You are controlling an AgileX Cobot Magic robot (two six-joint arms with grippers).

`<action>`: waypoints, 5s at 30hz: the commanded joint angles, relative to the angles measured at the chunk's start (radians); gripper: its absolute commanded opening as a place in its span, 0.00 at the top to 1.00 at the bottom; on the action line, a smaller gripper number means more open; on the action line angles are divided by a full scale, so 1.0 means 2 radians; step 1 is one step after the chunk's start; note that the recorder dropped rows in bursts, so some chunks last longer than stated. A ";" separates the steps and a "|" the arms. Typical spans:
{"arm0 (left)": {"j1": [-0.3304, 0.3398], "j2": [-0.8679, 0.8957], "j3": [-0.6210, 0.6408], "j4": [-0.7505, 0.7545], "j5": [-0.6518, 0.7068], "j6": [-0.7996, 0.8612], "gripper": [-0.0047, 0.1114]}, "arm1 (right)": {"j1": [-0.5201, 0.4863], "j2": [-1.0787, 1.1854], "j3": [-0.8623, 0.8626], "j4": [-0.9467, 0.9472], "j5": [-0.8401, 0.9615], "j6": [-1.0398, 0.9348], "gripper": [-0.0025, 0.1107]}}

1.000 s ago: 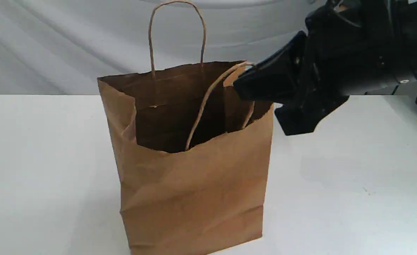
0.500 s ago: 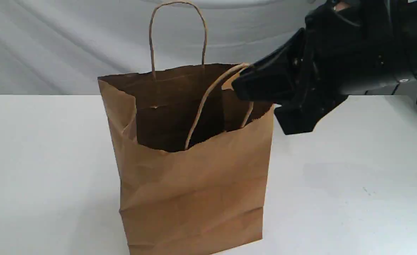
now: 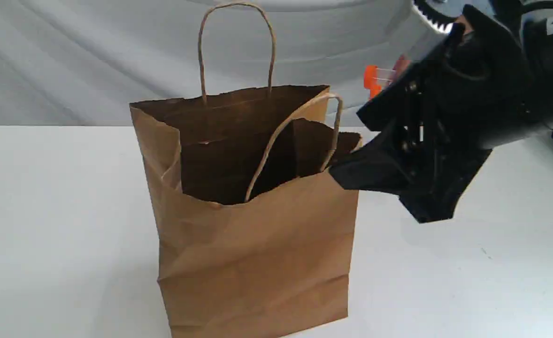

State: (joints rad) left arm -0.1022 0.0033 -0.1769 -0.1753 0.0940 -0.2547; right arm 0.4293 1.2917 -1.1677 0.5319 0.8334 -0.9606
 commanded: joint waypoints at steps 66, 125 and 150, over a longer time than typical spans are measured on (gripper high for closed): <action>-0.248 0.599 -0.387 -0.363 0.180 0.635 0.63 | -0.106 -0.013 -0.149 -0.174 -0.018 0.141 0.47; -0.248 0.661 -0.415 -0.479 0.218 0.733 0.96 | -0.129 0.063 -0.150 -0.047 0.047 0.078 0.52; -0.248 0.661 -0.415 -0.479 0.233 0.730 0.96 | -0.057 0.295 -0.427 -0.039 0.177 0.067 0.53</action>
State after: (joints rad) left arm -0.5932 1.3280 -1.0023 -1.1242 0.5616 1.2051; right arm 0.3052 1.8753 -1.9997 0.4574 1.1770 -0.8341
